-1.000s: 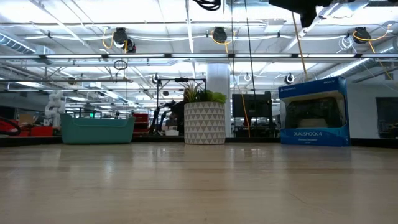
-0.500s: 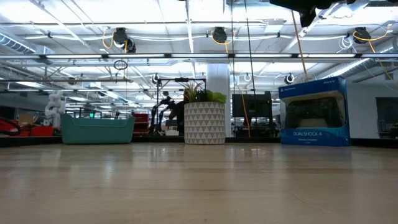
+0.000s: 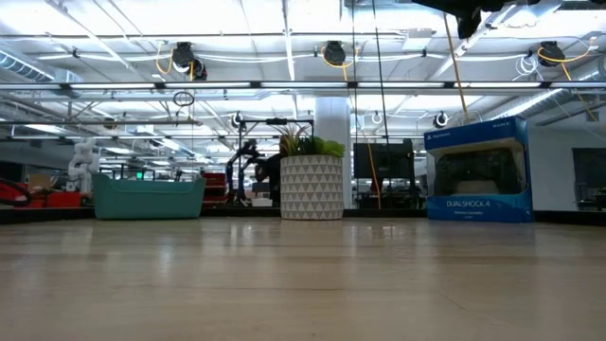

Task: Pick and place USB-C Cables
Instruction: Put the black USB cable into the blue bin

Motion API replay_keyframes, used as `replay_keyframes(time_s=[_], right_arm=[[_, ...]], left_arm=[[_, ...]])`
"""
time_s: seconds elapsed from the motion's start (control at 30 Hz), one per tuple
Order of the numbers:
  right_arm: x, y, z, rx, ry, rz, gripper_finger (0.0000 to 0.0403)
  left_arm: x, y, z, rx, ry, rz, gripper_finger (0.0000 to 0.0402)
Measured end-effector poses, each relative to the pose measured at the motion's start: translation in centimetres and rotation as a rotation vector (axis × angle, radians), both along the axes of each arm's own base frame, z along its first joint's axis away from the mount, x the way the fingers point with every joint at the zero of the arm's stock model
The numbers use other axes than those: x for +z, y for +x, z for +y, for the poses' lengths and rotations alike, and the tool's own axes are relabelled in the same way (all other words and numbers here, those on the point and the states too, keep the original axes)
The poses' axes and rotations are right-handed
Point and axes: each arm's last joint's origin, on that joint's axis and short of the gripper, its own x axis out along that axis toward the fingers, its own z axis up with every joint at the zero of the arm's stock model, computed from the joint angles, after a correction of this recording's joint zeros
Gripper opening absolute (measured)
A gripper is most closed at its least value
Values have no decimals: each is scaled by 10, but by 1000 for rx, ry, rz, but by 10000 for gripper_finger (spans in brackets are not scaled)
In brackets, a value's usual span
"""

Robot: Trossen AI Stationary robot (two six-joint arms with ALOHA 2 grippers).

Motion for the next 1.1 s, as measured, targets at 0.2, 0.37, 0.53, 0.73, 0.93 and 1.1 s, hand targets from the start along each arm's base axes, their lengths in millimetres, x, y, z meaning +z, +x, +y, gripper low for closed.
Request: replay_keyframes(time_s=[0.2, 0.37, 0.53, 0.73, 0.93, 1.1], right_arm=[[0, 0, 0, 0, -1, 5, 0], [0, 0, 0, -1, -1, 5, 0], [0, 0, 0, -1, -1, 4, 0], [-1, 0, 0, -1, -1, 5, 0], [-1, 0, 0, 0, -1, 5, 0], [-1, 0, 0, 0, 4, 4, 0]], left_arm=[[8, -8, 15, 59, -25, 86, 28], [7, -9, 27, 78, -87, 177, 28], [-7, -5, 39, 99, -160, 343, 28], [-30, -2, 52, 167, -257, 597, 28], [-40, 2, 65, 245, -275, 716, 28], [-43, 7, 85, 299, -269, 741, 28]])
